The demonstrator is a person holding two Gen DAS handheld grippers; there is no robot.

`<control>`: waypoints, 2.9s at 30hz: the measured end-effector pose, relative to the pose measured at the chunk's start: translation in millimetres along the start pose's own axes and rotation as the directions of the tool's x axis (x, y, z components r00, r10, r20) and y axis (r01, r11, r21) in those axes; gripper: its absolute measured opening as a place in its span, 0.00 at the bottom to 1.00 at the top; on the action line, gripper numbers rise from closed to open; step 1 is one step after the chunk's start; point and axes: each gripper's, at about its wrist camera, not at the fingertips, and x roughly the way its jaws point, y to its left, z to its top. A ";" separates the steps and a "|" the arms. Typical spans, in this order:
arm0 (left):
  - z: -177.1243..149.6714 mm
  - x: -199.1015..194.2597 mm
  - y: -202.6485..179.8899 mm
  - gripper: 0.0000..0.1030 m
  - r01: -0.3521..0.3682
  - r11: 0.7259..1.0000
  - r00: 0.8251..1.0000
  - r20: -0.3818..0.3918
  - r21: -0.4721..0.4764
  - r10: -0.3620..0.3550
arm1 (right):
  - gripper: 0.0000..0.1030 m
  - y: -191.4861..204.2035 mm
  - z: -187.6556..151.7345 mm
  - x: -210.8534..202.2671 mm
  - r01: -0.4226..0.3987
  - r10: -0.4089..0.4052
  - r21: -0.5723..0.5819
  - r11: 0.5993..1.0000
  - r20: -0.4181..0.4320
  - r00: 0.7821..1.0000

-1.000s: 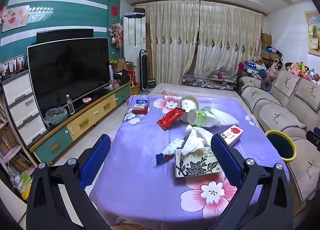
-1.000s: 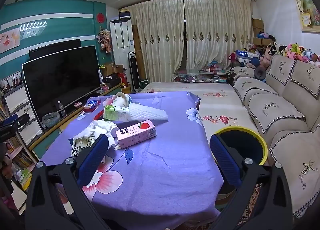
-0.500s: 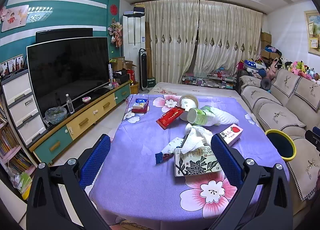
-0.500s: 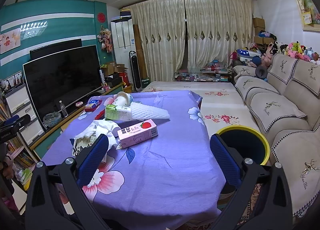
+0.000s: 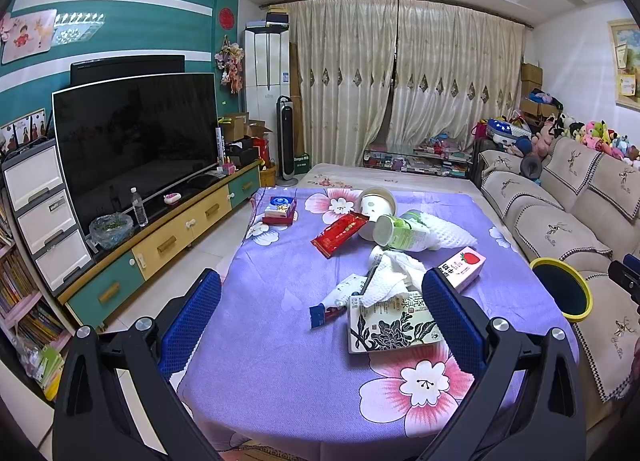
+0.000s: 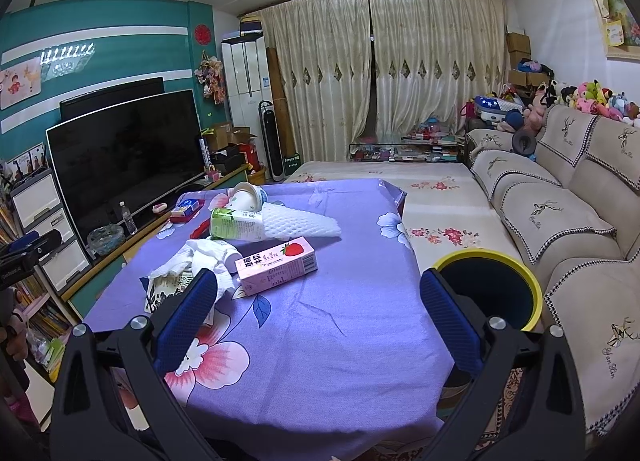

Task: Collect trash

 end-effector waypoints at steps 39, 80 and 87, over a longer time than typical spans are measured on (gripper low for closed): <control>-5.0 8.9 -4.1 0.96 0.009 1.000 1.000 -0.024 0.006 -0.009 | 0.94 1.7 -4.6 7.9 -0.003 0.003 0.010 1.000 -0.009 1.000; -11.1 46.4 -0.2 0.96 0.035 0.999 0.997 -0.068 0.008 -0.034 | 0.82 63.8 -15.1 114.2 -0.235 0.229 -0.014 0.972 -0.178 0.957; -12.7 58.4 -3.3 0.96 0.023 0.999 0.999 -0.045 0.044 -0.021 | 0.63 109.1 -8.7 154.1 -0.308 0.278 -0.084 0.948 -0.258 0.925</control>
